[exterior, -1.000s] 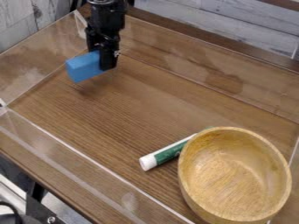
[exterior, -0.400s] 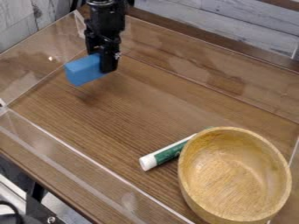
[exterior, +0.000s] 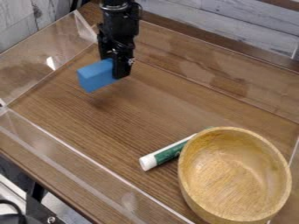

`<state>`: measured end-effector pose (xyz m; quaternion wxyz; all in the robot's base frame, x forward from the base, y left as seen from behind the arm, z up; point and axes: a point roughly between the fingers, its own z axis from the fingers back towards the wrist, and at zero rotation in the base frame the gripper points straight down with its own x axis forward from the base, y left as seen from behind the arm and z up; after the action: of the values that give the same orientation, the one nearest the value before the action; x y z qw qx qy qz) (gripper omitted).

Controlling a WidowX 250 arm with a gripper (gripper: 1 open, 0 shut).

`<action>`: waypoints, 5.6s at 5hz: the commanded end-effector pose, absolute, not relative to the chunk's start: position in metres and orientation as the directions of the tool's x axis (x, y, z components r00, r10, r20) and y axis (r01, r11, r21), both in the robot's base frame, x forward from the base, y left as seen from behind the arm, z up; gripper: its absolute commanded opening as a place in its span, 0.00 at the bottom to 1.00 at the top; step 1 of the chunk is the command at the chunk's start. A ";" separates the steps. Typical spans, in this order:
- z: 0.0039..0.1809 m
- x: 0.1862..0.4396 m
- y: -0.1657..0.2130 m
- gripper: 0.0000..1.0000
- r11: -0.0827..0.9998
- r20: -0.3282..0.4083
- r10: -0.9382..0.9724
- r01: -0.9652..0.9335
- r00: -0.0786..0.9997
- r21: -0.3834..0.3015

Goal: Put the blue block in the brown bowl

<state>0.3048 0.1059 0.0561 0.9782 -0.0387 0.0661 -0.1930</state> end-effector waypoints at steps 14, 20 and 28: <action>0.140 0.231 -0.107 0.00 0.980 0.083 -0.181 0.187 0.980 -0.065; 0.126 0.224 -0.122 0.00 0.982 0.084 -0.170 0.176 0.982 -0.073; 0.102 0.226 -0.122 1.00 0.978 0.061 -0.191 0.195 0.980 -0.074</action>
<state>0.2220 -0.1195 0.0941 0.9948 -0.0331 -0.0116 -0.0958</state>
